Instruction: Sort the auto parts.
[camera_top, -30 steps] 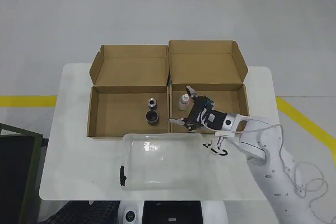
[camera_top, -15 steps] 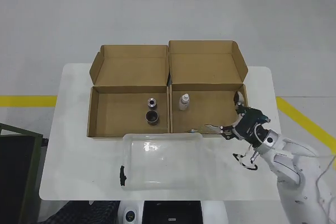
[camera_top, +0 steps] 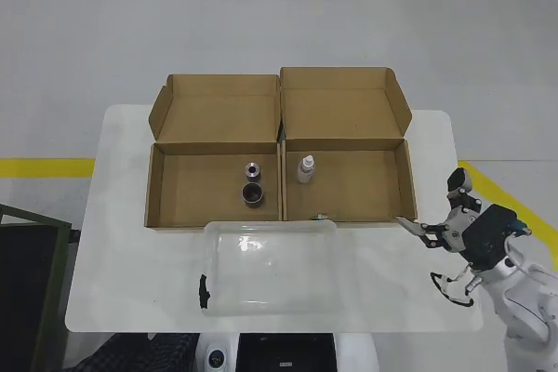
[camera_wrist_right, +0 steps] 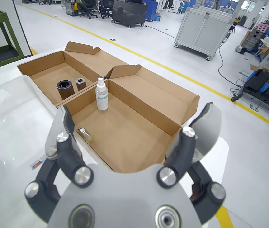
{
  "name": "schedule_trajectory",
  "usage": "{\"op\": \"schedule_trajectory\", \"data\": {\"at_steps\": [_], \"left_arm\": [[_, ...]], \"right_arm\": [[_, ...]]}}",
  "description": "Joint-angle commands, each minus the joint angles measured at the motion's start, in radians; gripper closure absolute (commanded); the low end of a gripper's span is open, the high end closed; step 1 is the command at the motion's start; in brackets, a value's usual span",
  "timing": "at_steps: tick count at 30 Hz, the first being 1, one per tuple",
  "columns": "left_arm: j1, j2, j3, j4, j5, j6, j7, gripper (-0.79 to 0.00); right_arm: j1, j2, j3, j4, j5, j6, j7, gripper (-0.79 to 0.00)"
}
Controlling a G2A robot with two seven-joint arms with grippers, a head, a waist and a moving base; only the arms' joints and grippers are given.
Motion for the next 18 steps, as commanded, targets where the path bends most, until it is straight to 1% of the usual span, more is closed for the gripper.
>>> {"op": "schedule_trajectory", "data": {"at_steps": [1, 11, 18], "left_arm": [[0.0, 0.0, 0.0, 0.0, 0.0, 0.0, 0.0, -0.785], [0.0, 0.0, 0.0, 0.0, 0.0, 0.0, 0.0, -0.785], [0.0, 0.0, 0.0, 0.0, 0.0, 0.0, 0.0, -0.785]], "right_arm": [[-0.015, 0.001, 0.012, -0.002, 0.001, -0.001, -0.012, -0.785], [-0.057, 0.001, 0.037, -0.001, 0.002, 0.036, -0.057, -0.785], [-0.058, 0.001, 0.038, -0.002, 0.004, 0.038, -0.059, -0.784]]}}
